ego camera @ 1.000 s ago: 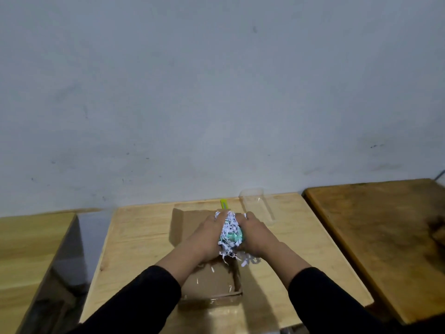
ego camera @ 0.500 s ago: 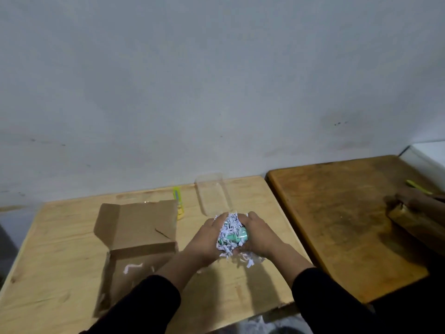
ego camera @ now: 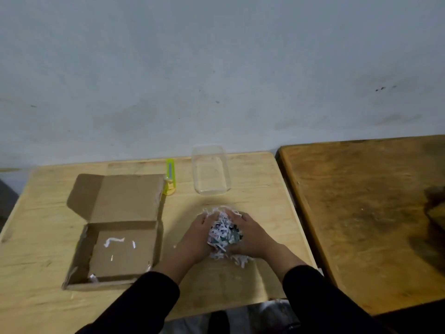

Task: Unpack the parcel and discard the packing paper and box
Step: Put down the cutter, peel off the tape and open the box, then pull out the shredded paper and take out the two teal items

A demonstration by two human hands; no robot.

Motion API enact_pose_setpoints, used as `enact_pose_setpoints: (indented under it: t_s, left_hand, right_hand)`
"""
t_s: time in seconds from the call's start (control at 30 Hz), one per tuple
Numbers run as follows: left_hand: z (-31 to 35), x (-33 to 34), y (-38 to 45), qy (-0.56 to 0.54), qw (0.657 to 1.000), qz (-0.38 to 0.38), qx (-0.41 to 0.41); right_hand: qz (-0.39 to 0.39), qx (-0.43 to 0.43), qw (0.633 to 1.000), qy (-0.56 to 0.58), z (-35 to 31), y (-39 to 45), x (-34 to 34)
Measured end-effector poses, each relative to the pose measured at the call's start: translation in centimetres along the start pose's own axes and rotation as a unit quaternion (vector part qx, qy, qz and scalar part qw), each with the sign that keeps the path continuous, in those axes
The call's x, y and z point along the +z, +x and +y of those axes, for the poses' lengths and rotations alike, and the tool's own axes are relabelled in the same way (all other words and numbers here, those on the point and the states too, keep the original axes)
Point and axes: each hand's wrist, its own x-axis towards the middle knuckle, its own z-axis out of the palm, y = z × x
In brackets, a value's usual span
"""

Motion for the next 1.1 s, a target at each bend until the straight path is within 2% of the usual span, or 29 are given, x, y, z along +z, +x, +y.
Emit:
enact_pose_setpoints:
  t_s: [0.13,0.3,0.43,0.73,0.93,1.1]
  left_hand:
    - [-0.4,-0.6,0.0,0.037,0.999,-0.013,-0.018]
    - [0.0,-1.2,-0.5,0.083,0.995,-0.033,-0.039]
    - [0.6,-2.5,-0.6,0.102,0.993,-0.037,-0.047]
    - [1.4,-6.5,-1.7,0.207,0.972,-0.026,-0.111]
    - [0.1,-9.2,-4.6,0.192,0.975,0.013,-0.113]
    - [-5.1,-11.0,-9.1,0.111,0.980,0.070,-0.148]
  right_hand:
    - [-0.007,-0.013,0.999,-0.044,-0.1,0.0,-0.6]
    - [-0.001,0.019,0.993,-0.120,-0.2,-0.2,-1.7]
    - [0.011,0.041,0.992,-0.121,-1.3,-0.3,-2.7]
    - [-0.031,0.064,0.969,-0.237,-4.9,-0.2,-4.5]
    - [-0.020,0.022,0.966,-0.257,-9.2,0.0,-4.4]
    - [-0.005,-0.037,0.973,-0.226,-13.9,0.9,-1.2]
